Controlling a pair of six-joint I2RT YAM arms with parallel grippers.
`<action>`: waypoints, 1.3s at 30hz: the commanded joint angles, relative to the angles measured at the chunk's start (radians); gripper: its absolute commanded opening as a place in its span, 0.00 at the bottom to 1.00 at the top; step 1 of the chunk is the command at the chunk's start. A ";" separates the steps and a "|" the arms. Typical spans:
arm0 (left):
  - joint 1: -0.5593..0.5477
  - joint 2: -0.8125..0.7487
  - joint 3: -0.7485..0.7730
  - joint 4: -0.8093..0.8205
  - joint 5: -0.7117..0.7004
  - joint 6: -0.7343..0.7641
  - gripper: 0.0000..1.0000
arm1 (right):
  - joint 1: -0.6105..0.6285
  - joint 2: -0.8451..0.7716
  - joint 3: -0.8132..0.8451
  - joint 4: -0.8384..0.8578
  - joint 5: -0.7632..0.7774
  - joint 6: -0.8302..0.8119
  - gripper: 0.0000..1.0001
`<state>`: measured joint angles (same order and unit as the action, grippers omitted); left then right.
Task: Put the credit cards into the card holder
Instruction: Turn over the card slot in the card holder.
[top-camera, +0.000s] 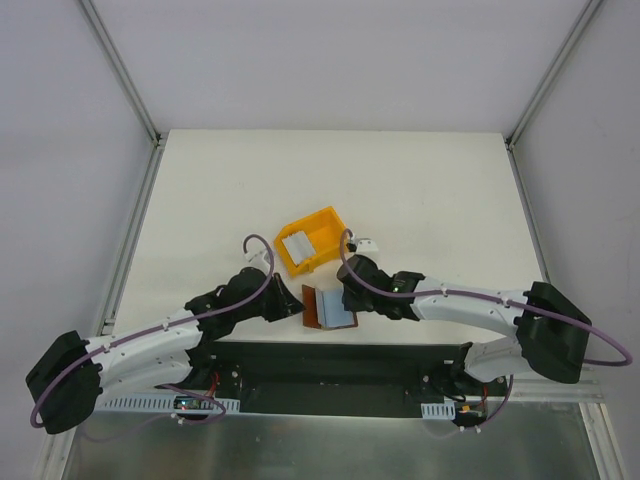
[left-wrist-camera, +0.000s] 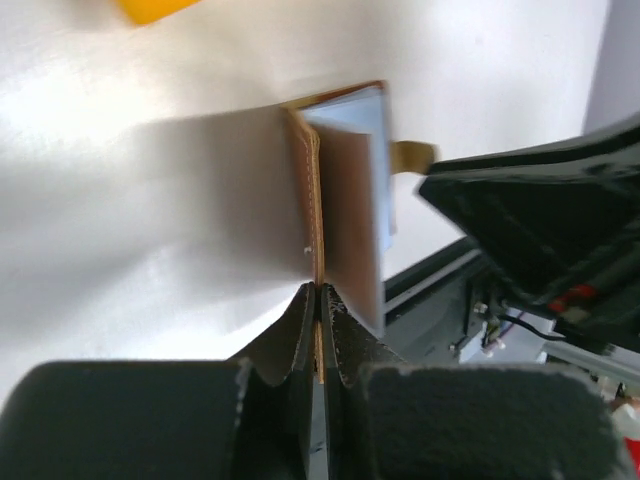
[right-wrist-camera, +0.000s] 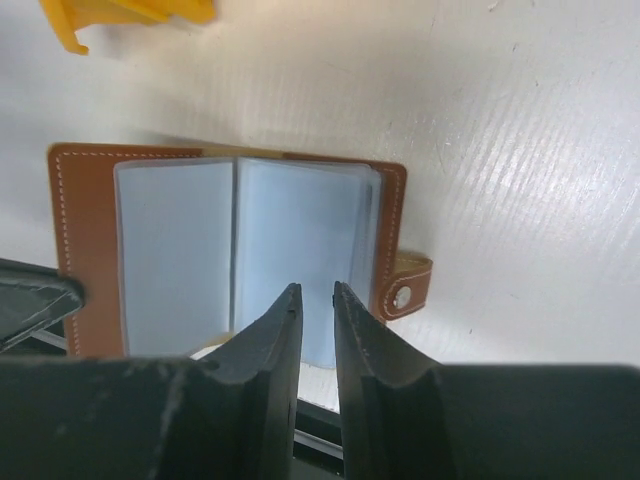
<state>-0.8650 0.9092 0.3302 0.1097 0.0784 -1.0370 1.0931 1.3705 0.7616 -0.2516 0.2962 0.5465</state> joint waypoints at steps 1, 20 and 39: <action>-0.008 -0.055 -0.085 -0.099 -0.074 -0.058 0.00 | -0.006 -0.019 0.008 0.023 -0.003 0.003 0.22; -0.008 -0.067 -0.151 -0.102 -0.120 -0.107 0.00 | -0.004 0.128 0.011 0.118 -0.161 0.032 0.31; -0.009 -0.050 -0.140 -0.102 -0.134 -0.113 0.00 | 0.099 0.173 0.220 -0.051 -0.048 -0.069 0.02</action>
<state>-0.8650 0.8490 0.1841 0.0032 -0.0315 -1.1385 1.1809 1.5299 0.9485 -0.3206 0.2741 0.4854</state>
